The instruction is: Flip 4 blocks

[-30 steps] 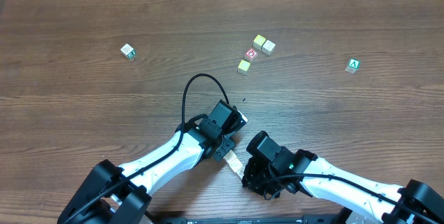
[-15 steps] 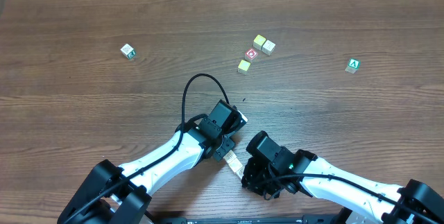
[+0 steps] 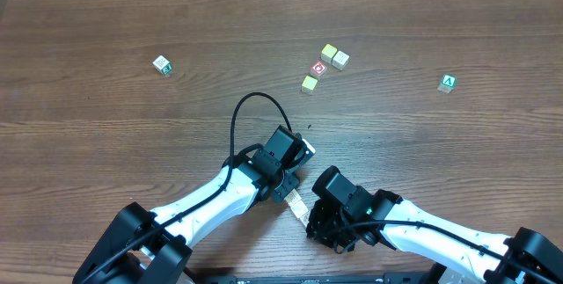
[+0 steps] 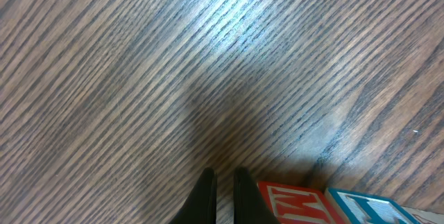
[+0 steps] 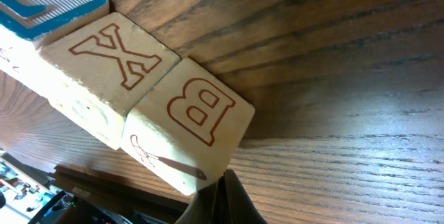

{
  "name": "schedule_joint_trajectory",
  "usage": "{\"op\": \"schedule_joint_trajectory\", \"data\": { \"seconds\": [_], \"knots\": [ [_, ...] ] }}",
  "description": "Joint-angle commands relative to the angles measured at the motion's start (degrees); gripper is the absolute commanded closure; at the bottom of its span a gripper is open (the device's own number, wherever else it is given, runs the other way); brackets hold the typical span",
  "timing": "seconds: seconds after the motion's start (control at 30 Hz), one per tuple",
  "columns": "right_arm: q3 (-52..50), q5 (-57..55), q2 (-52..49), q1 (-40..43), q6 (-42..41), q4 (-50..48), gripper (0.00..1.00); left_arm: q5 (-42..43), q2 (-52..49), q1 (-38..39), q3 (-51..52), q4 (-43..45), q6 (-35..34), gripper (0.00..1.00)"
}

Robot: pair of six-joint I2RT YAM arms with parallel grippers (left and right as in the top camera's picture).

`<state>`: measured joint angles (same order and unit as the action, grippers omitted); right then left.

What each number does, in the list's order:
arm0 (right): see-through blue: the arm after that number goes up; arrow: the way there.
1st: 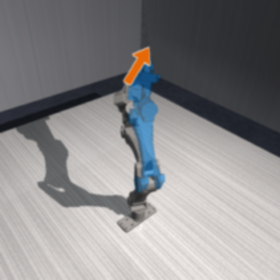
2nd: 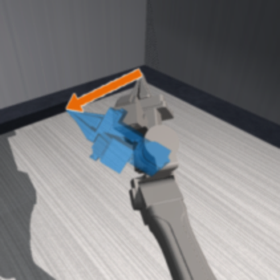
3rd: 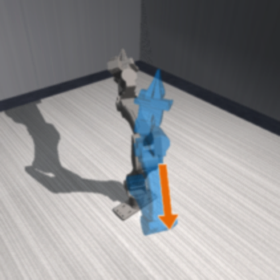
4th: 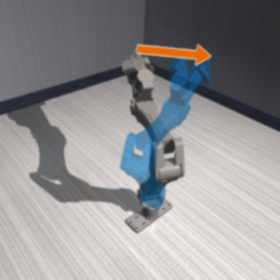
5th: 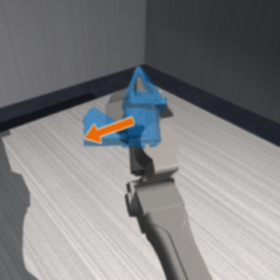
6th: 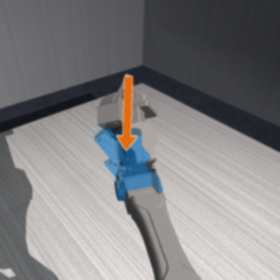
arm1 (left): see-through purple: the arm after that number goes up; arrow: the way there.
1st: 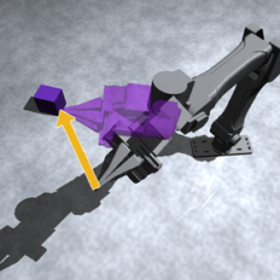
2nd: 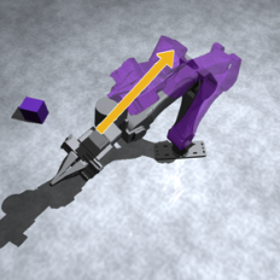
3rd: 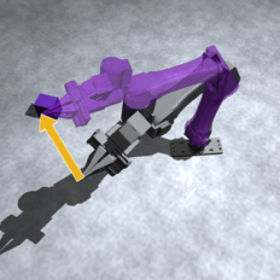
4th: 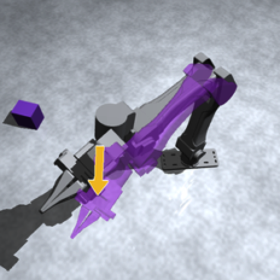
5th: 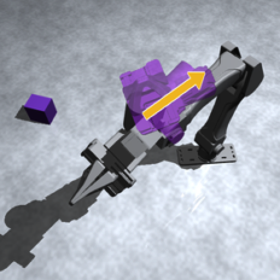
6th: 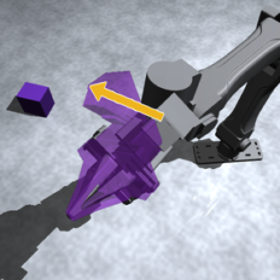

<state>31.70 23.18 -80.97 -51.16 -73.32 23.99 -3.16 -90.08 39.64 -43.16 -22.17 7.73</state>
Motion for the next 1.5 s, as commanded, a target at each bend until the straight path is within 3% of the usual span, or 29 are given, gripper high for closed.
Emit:
{"op": "schedule_joint_trajectory", "data": {
  "seconds": [0.0, 0.33, 1.47],
  "knots": [
    [0.13, -0.66, -0.17, -0.28, -0.24, -1.20, 0.96, 4.26, -0.57, 0.15, 0.15, 0.00, 0.55, 0.96],
    [0.13, -0.57, -0.17, -0.28, -0.24, -1.22, 0.96, 4.04, -0.57, 0.13, 0.15, 0.17, -3.72, 0.96],
    [0.13, -1.25, -0.24, -0.70, -0.48, -2.27, 0.96, 1.16, -0.57, -0.04, 0.15, 0.26, -4.90, 0.96]
  ]
}}
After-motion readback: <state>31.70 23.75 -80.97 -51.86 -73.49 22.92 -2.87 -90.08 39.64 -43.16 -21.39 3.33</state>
